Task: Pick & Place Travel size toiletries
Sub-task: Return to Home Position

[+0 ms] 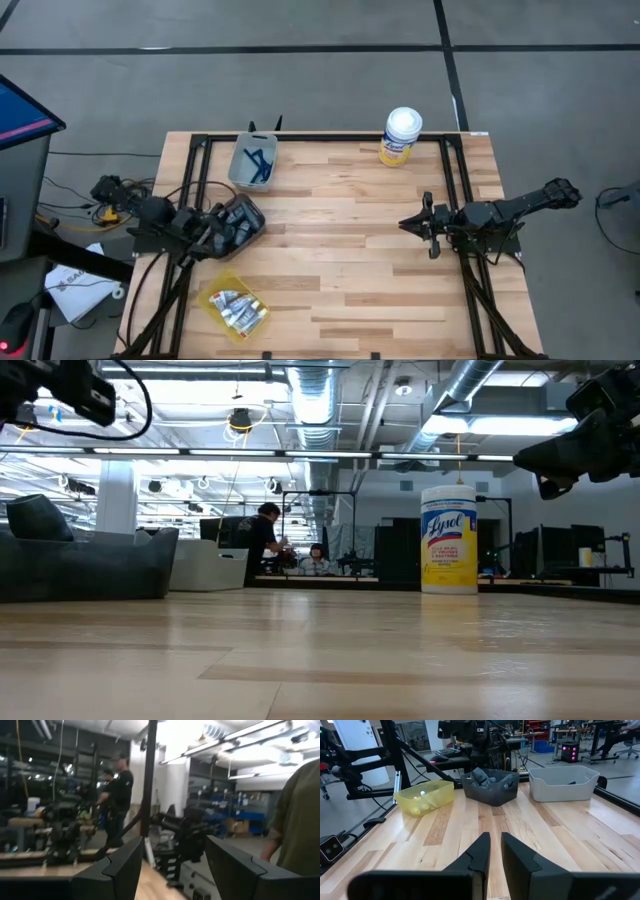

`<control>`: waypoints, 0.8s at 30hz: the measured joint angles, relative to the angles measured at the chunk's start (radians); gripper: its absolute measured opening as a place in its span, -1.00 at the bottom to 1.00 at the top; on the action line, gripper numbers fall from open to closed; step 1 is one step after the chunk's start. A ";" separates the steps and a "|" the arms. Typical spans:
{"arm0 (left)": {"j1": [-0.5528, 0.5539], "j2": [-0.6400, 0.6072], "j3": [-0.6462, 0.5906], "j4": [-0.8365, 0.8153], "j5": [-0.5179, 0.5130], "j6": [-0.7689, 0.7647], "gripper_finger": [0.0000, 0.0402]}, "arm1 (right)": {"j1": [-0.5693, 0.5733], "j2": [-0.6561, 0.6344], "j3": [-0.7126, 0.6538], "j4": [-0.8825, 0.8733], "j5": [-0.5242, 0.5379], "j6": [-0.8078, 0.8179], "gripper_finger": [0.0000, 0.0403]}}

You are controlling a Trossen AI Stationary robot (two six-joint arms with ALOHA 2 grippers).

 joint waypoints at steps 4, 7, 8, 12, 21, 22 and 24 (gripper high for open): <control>0.014 0.000 0.000 -0.061 0.000 0.003 0.04 | 0.000 0.000 0.000 0.000 0.000 0.000 -0.80; 0.014 0.000 0.000 -0.088 0.018 0.003 0.04 | 0.000 0.000 0.000 0.000 0.000 0.000 -0.81; 0.014 0.000 0.000 -0.090 0.030 0.005 0.04 | 0.000 0.000 0.000 0.000 0.000 0.000 -0.81; 0.013 0.000 0.000 -0.136 0.042 0.006 0.04 | 0.000 0.000 0.000 0.000 0.000 0.000 -0.80; 0.013 0.014 0.000 -0.188 0.042 0.005 0.04 | 0.000 0.000 0.000 0.000 0.000 0.000 -0.81; 0.013 0.017 0.000 -0.188 0.042 0.005 0.04 | 0.000 0.000 0.000 0.000 0.000 0.000 -0.80; 0.013 0.023 0.000 -0.188 0.042 0.005 0.04 | 0.000 0.000 0.000 0.000 0.000 0.000 -0.80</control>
